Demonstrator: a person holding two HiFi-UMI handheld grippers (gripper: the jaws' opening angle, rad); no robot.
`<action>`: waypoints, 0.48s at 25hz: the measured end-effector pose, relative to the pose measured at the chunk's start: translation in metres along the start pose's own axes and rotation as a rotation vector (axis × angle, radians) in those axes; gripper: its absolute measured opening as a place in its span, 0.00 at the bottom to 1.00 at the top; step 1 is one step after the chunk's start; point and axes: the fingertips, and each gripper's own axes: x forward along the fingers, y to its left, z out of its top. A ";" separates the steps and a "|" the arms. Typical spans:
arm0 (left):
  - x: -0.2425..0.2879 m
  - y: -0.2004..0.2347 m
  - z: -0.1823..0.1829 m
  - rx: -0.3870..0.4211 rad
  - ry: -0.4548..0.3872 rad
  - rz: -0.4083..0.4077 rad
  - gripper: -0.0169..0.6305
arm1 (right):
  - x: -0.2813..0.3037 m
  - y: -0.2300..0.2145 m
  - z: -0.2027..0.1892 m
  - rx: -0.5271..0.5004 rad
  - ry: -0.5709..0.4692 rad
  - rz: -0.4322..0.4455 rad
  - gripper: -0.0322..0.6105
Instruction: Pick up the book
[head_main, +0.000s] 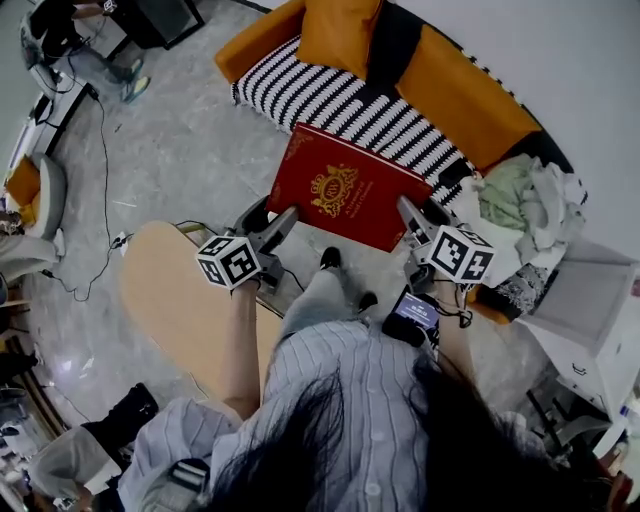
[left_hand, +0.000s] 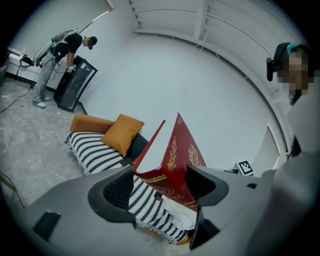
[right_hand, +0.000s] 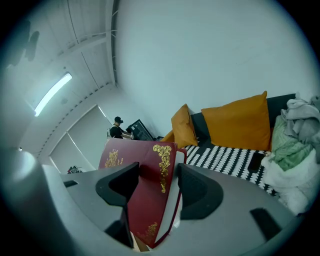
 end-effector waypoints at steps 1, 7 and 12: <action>-0.002 -0.007 -0.006 0.000 -0.004 0.003 0.55 | -0.007 -0.003 -0.002 -0.004 0.002 0.004 0.46; -0.018 -0.042 -0.039 -0.009 -0.023 0.016 0.55 | -0.049 -0.012 -0.014 -0.026 0.010 0.021 0.46; -0.025 -0.073 -0.066 -0.009 -0.026 0.019 0.55 | -0.086 -0.025 -0.022 -0.039 0.011 0.026 0.46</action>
